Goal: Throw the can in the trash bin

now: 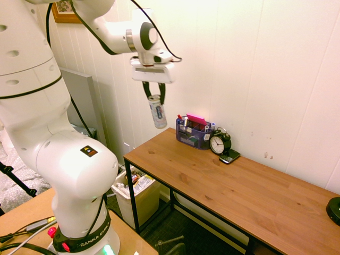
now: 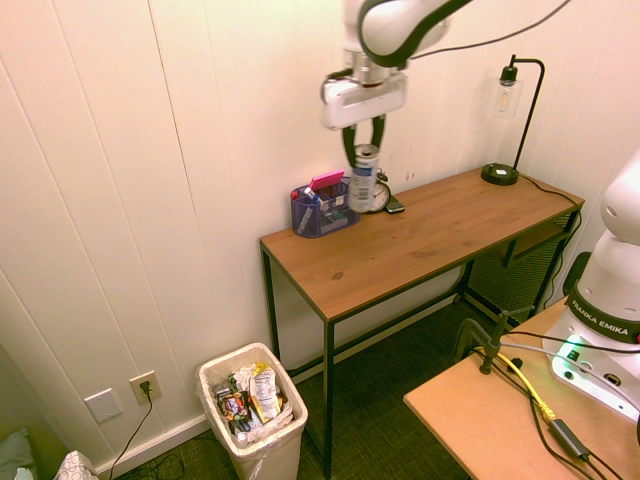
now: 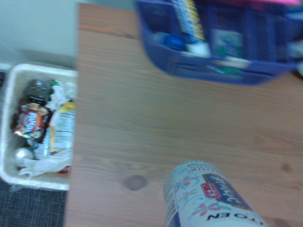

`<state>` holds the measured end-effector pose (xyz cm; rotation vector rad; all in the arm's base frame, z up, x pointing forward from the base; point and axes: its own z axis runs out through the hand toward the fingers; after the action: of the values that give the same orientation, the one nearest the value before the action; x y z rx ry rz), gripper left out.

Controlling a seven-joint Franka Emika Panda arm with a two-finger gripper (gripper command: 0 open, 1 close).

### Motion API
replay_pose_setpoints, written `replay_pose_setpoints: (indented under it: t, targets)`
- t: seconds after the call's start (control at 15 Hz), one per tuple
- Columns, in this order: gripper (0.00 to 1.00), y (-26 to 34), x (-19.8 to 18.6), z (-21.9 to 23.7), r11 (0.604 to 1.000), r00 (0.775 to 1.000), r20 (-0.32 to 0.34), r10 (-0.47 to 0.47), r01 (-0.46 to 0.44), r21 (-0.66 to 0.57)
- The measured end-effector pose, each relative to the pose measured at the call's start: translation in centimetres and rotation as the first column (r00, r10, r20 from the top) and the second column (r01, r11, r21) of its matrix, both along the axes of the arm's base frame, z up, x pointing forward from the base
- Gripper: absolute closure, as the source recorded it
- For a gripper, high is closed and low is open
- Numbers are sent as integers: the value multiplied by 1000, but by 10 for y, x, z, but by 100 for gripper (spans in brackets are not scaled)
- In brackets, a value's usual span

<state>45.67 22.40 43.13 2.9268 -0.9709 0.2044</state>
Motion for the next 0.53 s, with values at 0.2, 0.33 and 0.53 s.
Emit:
replay_pose_setpoints:
  t: [0.2,0.33,0.53]
  targets:
    - [100,96,10,-10,994,993,-38,111,-110,15]
    - [100,136,27,-29,984,981,-90,172,-166,65]
    - [0,191,45,-48,964,957,-147,250,-233,125]
